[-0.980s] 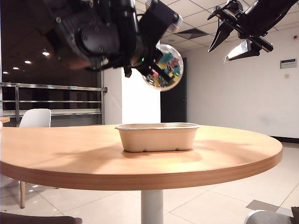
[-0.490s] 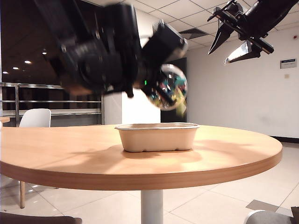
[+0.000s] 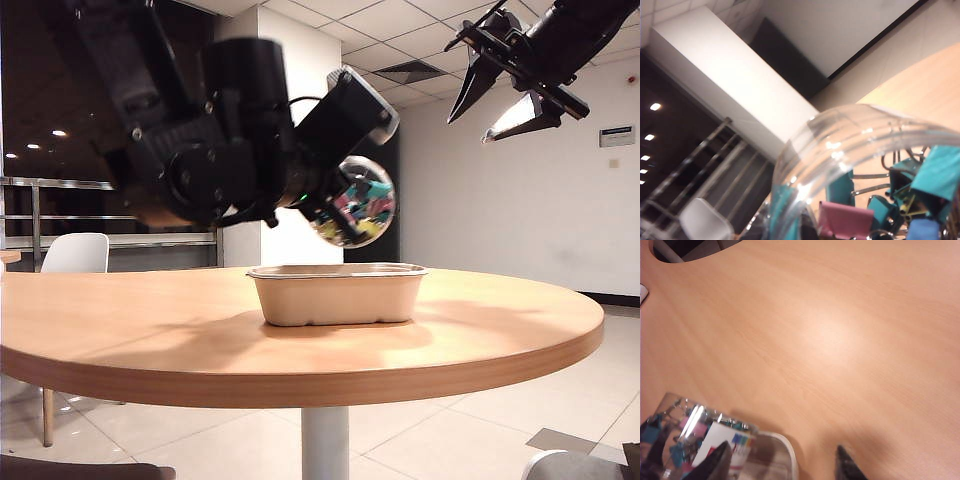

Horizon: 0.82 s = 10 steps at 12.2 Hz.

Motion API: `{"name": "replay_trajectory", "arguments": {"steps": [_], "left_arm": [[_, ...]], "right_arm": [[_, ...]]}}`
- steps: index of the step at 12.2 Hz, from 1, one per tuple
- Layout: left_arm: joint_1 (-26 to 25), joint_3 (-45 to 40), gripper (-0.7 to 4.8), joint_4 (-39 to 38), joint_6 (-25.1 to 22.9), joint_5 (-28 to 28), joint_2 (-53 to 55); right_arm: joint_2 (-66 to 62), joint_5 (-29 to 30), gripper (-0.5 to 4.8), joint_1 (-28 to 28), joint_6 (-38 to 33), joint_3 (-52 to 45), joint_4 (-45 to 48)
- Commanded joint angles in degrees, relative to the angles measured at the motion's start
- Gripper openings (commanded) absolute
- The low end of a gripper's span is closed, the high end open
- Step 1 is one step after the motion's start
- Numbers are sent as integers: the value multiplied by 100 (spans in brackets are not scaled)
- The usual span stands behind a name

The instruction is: Pick up the box filled with clips, pour some clips from it into the rectangular paper box, and then put the clip box back on the table.

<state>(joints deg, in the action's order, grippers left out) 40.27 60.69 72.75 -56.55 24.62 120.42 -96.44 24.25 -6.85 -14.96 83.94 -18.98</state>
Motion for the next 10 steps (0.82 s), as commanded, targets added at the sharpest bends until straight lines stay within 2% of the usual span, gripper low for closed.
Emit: {"name": "replay_trajectory", "arguments": {"steps": [1,2,3,4,10], "left_arm": [[-98,13,-6,621,-323,-319,105],[-136,17,-6,623,-328,-435,179],[-138,7,-6,728,-592,-352,243],[-105,-105,-6,1060,-839,-570,236],[-245,-92,-6,1064,-1113,-691,245]], "right_arm": [[42,35,269,-7,24,35,57],[42,33,269,-9,26,35,57],[37,31,269,-9,26,35,61],[37,31,269,-9,48,35,61],[35,31,269,-11,136,35,68]]}}
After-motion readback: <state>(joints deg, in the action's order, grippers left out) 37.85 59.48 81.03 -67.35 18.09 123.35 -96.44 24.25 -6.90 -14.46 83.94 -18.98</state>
